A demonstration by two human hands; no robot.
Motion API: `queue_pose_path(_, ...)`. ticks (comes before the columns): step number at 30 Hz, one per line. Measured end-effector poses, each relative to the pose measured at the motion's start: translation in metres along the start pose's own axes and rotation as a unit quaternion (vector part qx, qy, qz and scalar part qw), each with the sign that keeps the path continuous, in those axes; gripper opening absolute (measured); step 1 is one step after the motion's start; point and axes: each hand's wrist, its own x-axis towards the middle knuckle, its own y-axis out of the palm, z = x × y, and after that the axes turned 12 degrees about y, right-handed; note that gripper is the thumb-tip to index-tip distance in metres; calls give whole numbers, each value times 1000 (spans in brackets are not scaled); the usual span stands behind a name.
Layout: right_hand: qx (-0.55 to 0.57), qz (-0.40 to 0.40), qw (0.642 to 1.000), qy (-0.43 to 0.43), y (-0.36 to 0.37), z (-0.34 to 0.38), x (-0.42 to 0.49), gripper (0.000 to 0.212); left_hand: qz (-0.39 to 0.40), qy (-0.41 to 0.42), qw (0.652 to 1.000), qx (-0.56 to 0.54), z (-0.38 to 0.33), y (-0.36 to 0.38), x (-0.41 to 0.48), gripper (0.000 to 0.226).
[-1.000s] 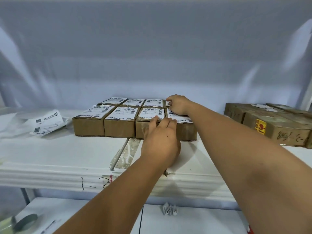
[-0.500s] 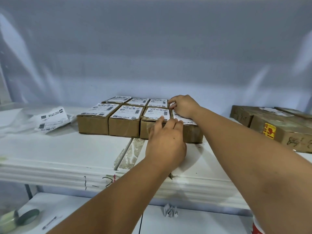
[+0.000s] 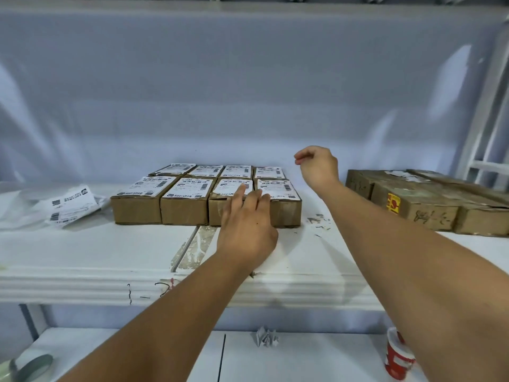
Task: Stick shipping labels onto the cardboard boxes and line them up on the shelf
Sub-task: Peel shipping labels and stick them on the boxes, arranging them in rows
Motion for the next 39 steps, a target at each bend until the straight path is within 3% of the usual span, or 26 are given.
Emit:
queue_pose_path(3, -163, -23, 986, -41, -31, -14, -21, 32, -7, 17, 1000, 4, -4, -3, -2, 64)
queue_pose_path(6, -342, -40, 934, -98, -60, -30, -43, 38, -5, 58, 998, 6, -6, -8, -5, 62)
queue_pose_path(11, -510, -60, 858, -7, -102, -51, -67, 54, 37, 133, 989, 48, -8, -11, -6, 57)
queue_pose_path(13, -527, -67, 846, 52, -116, -57, -70, 59, 49, 145, 987, 53, -9, -12, -5, 56)
queue_pose_path(17, -501, -77, 855, 110, -139, -73, -75, 62, 51, 151, 985, 69, -10, -13, -7, 58)
queue_pose_path(21, -516, -77, 852, 44, -148, -86, -72, 49, 58, 134, 987, 68, -9, -11, -6, 50)
queue_pose_path(27, -420, -84, 903, 20, -137, -75, -76, 34, 46, 119, 990, 67, -12, -11, -5, 43)
queue_pose_path(32, -328, -51, 943, -20, -111, -61, -92, 33, 26, 124, 988, 82, -10, -7, -5, 34)
queue_pose_path(39, -284, -26, 957, -55, -78, -43, -117, 37, 50, 99, 990, 92, -8, -5, -5, 28)
